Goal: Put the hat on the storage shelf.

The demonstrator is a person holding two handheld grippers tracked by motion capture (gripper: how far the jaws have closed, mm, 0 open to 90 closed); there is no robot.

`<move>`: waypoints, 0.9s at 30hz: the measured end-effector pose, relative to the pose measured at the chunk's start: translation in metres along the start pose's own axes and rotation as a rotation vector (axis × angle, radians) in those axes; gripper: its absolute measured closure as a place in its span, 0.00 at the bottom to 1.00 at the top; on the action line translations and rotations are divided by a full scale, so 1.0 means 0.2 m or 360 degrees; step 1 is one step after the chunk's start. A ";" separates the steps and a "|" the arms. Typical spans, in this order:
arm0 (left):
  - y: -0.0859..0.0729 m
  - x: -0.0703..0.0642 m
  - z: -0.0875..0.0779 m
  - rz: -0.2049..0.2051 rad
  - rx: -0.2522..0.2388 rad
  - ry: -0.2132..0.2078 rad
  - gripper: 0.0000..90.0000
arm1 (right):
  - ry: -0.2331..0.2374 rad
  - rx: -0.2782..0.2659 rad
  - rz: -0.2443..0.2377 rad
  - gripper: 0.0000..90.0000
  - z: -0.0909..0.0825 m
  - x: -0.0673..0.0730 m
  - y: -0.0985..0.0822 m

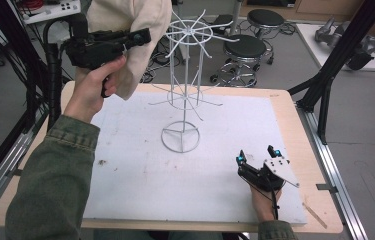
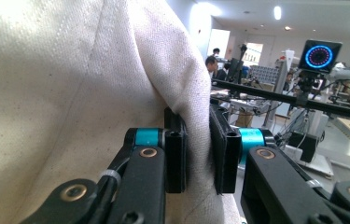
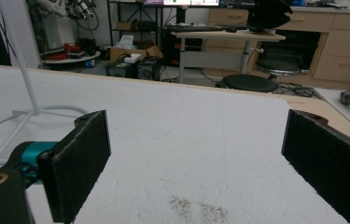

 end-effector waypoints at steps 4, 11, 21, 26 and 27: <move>-0.01 0.03 0.00 -0.0034 0.0041 0.0001 0.86 | 0.0000 0.0003 0.0005 0.08 0.00 0.00 0.00; -0.08 0.05 0.02 -0.0062 0.0155 -0.0052 0.86 | 0.0005 0.0003 -0.0008 0.08 0.00 0.00 0.00; -0.18 0.10 0.02 -0.0168 0.0158 -0.0132 0.84 | 0.0011 0.0002 -0.0016 0.08 0.00 0.00 0.00; -0.22 0.11 0.01 -0.0160 0.0156 -0.0160 0.80 | 0.0012 0.0010 -0.0018 0.08 0.00 0.01 0.00; -0.23 0.11 0.02 -0.0156 0.0152 -0.0164 0.79 | 0.0012 0.0009 -0.0021 0.08 0.00 0.01 0.00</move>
Point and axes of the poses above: each handheld gripper's, and its own axes: z roughly forward along the jaws, y roughly out of its top, x roughly to its left, the point moved 4 cm from there along z, roughly forward along the jaws, and after that the axes turned 3 degrees about z, right-handed, at the moved point
